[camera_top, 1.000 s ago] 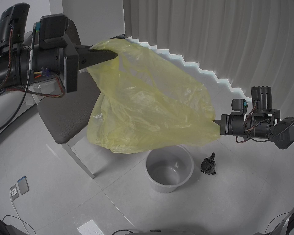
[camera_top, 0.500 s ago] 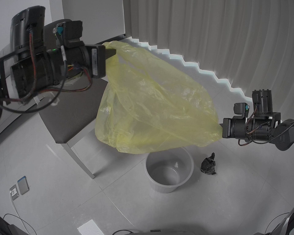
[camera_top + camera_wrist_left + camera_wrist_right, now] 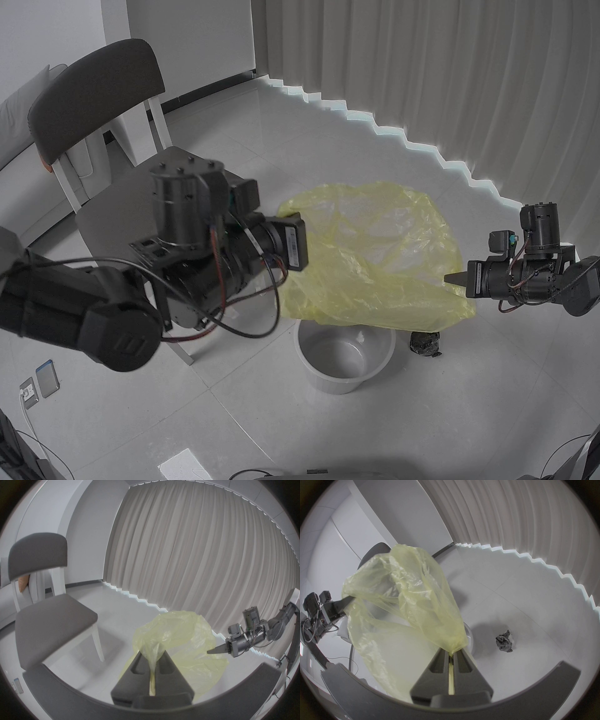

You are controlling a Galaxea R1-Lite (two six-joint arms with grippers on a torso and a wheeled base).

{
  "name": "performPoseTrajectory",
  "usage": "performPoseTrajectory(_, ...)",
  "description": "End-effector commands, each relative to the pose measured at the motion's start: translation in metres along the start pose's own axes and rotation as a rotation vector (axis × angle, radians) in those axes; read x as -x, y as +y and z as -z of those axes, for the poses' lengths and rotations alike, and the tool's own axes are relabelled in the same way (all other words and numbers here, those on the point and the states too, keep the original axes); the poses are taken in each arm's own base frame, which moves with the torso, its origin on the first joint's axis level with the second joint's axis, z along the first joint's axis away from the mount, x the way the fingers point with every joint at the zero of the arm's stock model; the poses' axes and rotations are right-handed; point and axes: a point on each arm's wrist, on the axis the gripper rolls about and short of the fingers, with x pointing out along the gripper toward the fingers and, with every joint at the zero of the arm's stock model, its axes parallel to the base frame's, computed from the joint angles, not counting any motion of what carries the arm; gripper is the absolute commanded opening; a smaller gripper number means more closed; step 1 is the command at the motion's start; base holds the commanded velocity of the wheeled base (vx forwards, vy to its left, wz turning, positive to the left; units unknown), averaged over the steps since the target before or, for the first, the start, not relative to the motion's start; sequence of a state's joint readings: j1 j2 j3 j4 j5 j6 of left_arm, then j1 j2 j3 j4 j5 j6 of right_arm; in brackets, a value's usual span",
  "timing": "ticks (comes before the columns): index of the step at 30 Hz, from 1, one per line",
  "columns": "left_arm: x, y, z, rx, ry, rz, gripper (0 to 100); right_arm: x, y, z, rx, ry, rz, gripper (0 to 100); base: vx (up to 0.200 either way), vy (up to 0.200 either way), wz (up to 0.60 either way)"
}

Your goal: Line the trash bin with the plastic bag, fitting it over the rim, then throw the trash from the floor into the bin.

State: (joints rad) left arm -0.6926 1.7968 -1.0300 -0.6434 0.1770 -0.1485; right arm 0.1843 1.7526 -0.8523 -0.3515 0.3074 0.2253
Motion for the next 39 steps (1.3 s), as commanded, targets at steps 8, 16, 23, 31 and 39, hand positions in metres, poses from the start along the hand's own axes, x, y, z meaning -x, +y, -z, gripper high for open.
performPoseTrajectory(8,-0.042,-0.014,0.063,0.03,0.144,0.01,0,-0.003,-0.005,0.017,0.019,0.057,0.014,0,0.0,0.0,0.0)
performPoseTrajectory(16,-0.064,0.013,0.091,0.094,0.171,-0.04,0,-0.032,-0.017,0.029,0.027,0.106,0.023,0,0.0,0.0,0.0)
performPoseTrajectory(23,-0.084,0.035,0.124,0.146,0.195,-0.059,0,-0.065,-0.031,0.038,0.039,0.132,0.031,0,0.0,0.0,0.0)
performPoseTrajectory(31,-0.095,0.059,0.159,0.156,0.243,-0.089,0,-0.108,-0.04,0.045,0.039,0.172,0.026,0,0.0,0.0,0.0)
performPoseTrajectory(39,-0.105,0.069,0.193,0.16,0.263,-0.095,0,-0.149,-0.044,0.053,0.056,0.193,0.039,0,0.0,0.0,0.0)
